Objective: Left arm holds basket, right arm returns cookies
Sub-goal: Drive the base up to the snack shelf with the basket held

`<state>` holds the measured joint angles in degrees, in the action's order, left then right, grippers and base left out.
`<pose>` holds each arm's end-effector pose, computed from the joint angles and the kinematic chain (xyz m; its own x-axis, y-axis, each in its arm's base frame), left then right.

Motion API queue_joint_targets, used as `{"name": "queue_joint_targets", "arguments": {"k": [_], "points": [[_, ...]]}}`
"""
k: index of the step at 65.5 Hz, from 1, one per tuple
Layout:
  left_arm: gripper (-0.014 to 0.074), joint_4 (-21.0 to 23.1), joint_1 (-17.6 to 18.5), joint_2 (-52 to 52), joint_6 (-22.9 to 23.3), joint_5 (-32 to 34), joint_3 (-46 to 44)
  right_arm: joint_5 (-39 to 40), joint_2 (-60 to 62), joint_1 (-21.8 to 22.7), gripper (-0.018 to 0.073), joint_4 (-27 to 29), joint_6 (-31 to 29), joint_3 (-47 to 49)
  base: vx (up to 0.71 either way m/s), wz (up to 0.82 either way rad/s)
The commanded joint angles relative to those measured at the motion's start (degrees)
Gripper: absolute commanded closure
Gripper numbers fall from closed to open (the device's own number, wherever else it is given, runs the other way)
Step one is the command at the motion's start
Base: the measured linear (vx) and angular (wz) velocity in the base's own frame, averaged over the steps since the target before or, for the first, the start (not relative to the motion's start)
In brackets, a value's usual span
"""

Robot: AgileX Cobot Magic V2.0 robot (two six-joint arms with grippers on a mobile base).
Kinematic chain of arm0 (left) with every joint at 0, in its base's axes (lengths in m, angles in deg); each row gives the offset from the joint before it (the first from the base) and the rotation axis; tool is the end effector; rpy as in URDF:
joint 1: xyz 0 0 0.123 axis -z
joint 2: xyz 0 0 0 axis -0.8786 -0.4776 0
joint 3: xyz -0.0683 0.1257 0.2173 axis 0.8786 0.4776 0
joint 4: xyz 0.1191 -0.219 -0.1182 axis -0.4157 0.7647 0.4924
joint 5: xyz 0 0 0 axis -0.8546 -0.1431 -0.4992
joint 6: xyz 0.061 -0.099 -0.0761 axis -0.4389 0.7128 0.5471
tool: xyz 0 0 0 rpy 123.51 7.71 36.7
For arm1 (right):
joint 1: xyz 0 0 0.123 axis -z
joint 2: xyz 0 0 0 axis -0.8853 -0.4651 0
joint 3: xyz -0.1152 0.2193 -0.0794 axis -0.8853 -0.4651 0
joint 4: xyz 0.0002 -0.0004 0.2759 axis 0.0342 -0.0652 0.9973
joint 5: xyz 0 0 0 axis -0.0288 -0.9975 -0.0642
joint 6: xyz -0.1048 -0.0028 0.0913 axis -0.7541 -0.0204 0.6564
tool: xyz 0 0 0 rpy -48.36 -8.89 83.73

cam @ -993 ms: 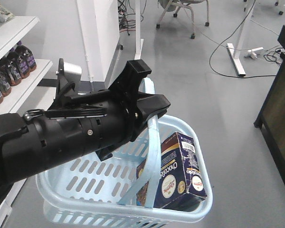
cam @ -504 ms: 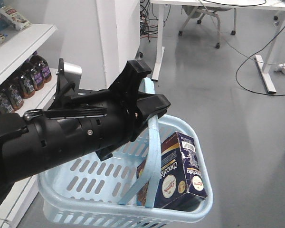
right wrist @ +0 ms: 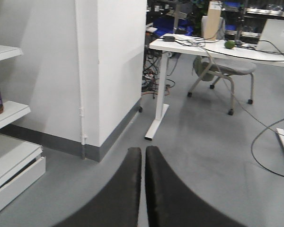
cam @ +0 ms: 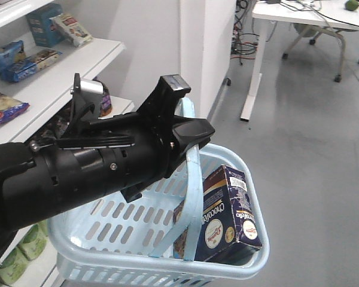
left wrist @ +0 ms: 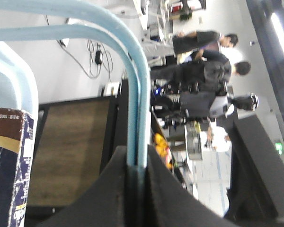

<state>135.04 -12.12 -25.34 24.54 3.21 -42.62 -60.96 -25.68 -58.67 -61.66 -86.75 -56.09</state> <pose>0.2404 -0.2849 0.3130 -0.7846 -0.5994 -0.1582 -0.0047 0.2610 -0.9653 0.1534 -0.0100 0.1832 -0.1095 -0.0741 -0.9912 0.0573 0.9951 -0.0807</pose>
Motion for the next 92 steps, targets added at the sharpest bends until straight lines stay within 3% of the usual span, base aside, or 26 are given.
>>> {"name": "queue_joint_targets", "arguments": {"k": [1, 92], "points": [[0.0599, 1.9, 0.4, 2.1, -0.1, -1.2, -2.1, 4.1, 0.7, 0.4, 0.0565, -0.2, -0.3, -1.0, 0.29, 0.47], [0.0599, 1.9, 0.4, 2.1, -0.1, -1.2, -2.1, 4.1, 0.7, 0.4, 0.0565, -0.2, -0.3, -1.0, 0.14, 0.53]]}}
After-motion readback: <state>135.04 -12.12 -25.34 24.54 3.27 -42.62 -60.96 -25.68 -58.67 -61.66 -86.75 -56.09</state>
